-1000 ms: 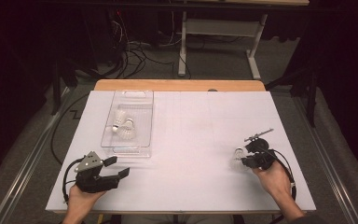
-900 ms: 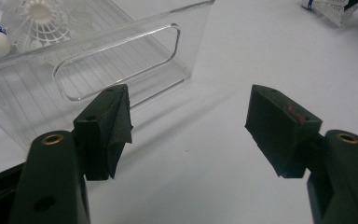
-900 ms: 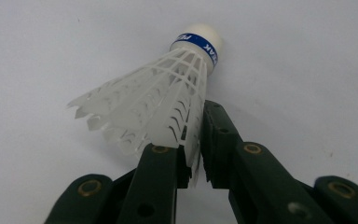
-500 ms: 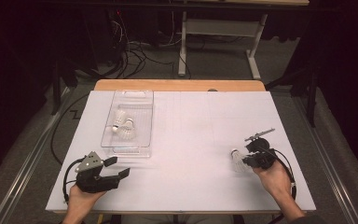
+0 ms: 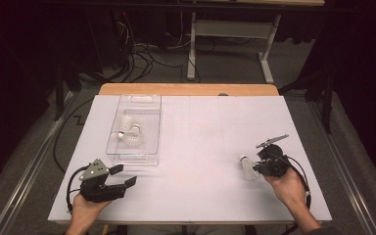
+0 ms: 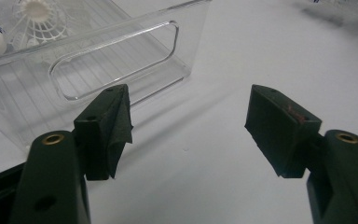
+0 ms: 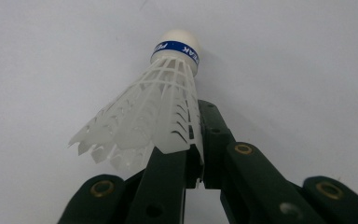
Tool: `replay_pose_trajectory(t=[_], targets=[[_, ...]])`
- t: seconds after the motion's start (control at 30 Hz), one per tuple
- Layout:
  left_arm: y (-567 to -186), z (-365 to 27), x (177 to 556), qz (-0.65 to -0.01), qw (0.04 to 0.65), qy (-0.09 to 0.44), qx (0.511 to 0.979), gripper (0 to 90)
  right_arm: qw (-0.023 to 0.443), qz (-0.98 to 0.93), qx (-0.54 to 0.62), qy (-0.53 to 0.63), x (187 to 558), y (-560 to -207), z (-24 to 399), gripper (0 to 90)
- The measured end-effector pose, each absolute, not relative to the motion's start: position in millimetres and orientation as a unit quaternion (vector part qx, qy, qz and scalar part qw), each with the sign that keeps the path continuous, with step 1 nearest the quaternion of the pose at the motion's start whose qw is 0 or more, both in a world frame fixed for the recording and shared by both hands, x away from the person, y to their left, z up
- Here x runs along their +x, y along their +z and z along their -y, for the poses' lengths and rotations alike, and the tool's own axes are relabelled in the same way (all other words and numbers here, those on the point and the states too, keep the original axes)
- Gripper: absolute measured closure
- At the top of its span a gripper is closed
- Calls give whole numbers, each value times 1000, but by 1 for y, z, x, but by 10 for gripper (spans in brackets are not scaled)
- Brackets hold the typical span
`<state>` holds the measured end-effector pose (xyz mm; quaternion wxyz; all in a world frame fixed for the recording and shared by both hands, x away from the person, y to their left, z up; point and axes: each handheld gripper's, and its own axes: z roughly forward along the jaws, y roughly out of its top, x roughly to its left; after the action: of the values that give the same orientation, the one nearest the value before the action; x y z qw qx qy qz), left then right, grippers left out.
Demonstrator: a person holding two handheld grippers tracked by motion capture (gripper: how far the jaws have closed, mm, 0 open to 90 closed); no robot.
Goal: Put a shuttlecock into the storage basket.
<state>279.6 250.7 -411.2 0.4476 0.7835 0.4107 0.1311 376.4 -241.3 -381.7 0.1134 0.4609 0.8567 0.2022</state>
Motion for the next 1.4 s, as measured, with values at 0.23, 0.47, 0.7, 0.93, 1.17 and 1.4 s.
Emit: replay_pose_trajectory(t=[0.23,0.47,0.7,0.93,1.17,1.4], targets=[[-411,-251,280,-410,448,131,783,320,114,-861,447,212,374,-376,236,897],[-411,-250,279,-410,448,131,783,320,114,-866,435,218,370,-373,231,897],[-411,-250,280,-411,448,130,783,320,115,-872,419,224,367,-369,225,897],[-411,-250,280,-410,448,130,783,320,114,-878,405,227,364,-366,218,897],[-411,-250,281,-412,451,127,782,320,112,-886,385,233,360,-363,208,897],[-411,-249,281,-412,450,125,782,320,106,-892,369,238,357,-362,199,897]])
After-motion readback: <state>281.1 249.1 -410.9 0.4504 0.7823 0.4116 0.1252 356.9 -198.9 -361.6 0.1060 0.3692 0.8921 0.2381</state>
